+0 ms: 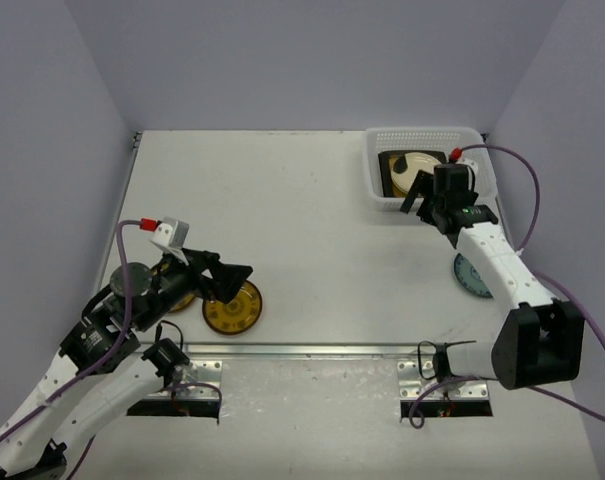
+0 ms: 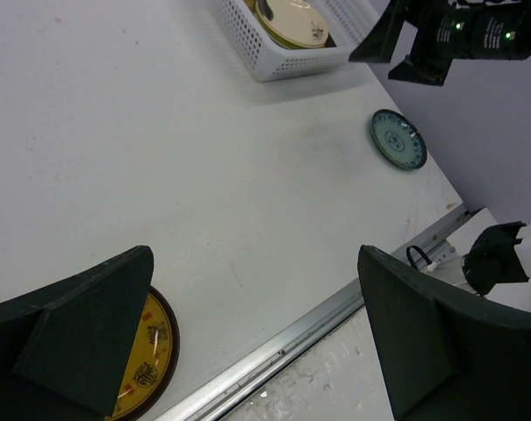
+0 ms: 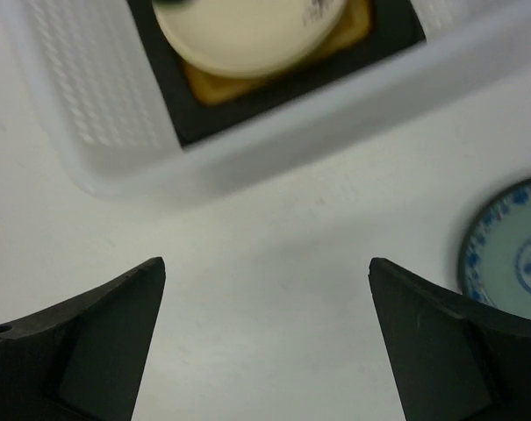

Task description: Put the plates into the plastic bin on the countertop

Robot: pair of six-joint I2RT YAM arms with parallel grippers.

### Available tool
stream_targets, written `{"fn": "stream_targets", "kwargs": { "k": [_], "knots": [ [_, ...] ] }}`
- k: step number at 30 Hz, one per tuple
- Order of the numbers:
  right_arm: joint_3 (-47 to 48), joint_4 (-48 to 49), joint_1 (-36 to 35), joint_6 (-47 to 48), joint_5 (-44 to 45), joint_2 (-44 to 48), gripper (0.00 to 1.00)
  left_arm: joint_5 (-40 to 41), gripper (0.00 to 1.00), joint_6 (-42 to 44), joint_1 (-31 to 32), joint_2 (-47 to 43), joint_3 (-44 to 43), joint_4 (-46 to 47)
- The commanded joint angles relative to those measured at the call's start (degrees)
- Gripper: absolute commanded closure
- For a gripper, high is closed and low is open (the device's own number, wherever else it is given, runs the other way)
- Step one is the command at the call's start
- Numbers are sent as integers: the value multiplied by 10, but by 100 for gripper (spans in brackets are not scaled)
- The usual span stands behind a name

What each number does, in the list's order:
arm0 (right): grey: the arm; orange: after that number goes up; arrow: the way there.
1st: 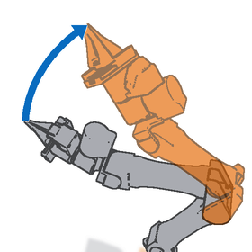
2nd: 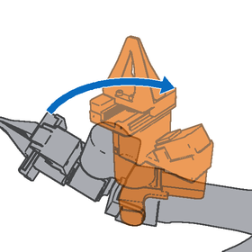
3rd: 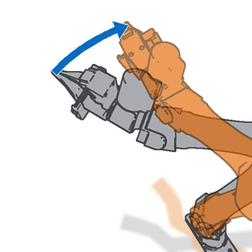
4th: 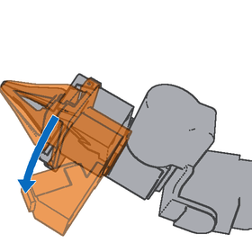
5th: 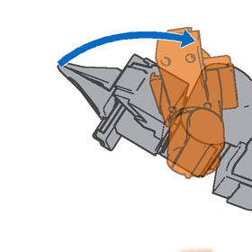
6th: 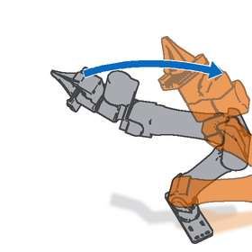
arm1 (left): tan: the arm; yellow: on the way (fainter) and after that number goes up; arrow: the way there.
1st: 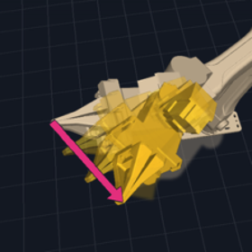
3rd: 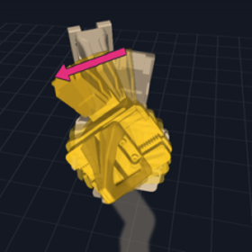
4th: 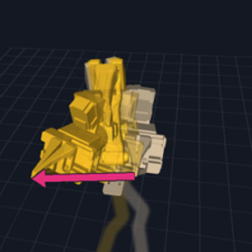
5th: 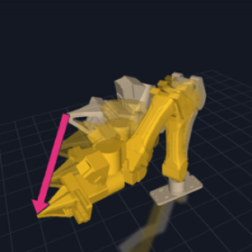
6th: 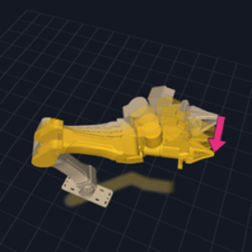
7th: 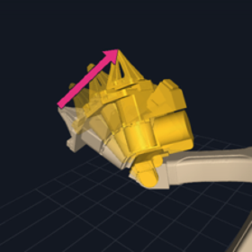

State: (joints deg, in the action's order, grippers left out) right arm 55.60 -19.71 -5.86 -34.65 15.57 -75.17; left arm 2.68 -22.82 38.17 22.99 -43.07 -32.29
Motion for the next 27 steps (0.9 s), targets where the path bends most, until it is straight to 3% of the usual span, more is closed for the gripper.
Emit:
{"fn": "stream_targets", "kwargs": {
  "k": [1, 13, 17, 20, 27],
  "knots": [
    [-30, -178, -51, 116, 154, -36, 1, -5, 0, -2, -3, 25, -3, 21],
    [28, -240, -57, 114, 321, -171, 1, -15, 0, 1, -3, -9, 3, 30],
    [56, -252, -57, 125, 372, -270, 1, -24, 0, 4, -3, 8, 2, 30],
    [79, -276, -57, 114, 386, -332, 1, -24, 0, 7, -3, 12, 1, 30],
    [83, -285, -55, 83, 376, -371, 5, -45, 0, 9, -2, -11, 4, 35]
  ]
}}
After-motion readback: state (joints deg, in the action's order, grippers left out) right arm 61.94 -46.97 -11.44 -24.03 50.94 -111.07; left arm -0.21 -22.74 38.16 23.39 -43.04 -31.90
